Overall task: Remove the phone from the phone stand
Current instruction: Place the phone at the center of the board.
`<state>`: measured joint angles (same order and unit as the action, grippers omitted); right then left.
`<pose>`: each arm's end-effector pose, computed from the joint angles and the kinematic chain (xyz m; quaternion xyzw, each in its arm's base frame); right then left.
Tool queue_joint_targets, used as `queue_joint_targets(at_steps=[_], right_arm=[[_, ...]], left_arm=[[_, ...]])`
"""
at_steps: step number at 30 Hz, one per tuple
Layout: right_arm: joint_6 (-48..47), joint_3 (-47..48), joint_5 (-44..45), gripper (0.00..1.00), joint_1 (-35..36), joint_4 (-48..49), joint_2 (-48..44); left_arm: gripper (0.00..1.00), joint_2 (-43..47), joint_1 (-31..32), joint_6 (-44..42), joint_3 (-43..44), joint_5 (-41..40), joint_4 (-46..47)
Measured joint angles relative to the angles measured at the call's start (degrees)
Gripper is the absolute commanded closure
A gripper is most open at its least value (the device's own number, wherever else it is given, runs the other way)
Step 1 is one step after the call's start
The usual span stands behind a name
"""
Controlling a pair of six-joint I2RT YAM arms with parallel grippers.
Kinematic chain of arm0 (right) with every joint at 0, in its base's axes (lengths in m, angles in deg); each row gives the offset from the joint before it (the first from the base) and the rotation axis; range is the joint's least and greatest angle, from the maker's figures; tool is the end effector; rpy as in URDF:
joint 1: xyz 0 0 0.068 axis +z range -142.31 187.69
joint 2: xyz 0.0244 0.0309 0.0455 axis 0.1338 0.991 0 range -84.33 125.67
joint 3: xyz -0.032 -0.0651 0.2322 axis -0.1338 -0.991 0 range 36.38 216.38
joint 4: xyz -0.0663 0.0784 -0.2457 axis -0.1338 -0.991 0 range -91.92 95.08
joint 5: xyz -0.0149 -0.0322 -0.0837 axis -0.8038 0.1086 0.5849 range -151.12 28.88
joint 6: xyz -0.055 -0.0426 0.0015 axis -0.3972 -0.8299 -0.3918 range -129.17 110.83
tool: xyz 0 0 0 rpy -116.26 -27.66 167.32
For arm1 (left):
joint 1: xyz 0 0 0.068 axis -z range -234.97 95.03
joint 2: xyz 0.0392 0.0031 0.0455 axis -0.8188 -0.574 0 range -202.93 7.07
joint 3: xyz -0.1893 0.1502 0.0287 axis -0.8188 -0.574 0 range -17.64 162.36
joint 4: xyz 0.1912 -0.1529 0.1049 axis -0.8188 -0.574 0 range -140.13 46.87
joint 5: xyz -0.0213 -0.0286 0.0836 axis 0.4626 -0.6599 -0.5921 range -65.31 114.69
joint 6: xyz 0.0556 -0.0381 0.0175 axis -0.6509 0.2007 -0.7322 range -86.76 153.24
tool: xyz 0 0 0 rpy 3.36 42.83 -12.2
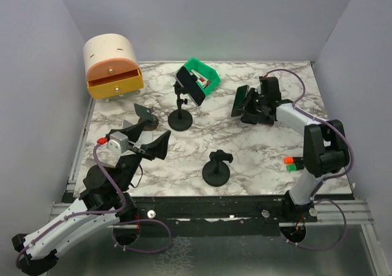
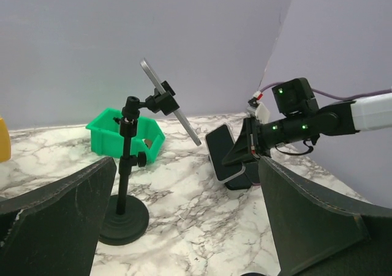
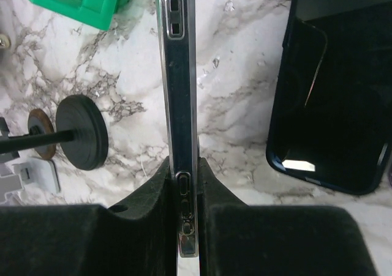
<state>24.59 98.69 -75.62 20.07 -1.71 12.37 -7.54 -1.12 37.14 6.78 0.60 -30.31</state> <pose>0.3726 0.0963 0.1686 0.1163 0.8973 0.2665 0.3321 0.1051 -0.1046 0.3225 0.0716 0.5651 -0.2916 0.7685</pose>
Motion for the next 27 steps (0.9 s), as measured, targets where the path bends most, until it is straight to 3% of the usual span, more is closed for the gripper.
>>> queue_joint_targets(at_steps=[15,27], right_arm=[[4.92,11.43,-0.2,1.0,3.26,0.5,14.03],[10.47,17.38,3.02,0.99,4.92,-7.34,18.01]], left_arm=[[0.01,-1.46,0.0,-0.48,0.2,-0.81,-2.32],[0.01,-4.17,0.0,-1.27,0.2,-0.98,-2.34]])
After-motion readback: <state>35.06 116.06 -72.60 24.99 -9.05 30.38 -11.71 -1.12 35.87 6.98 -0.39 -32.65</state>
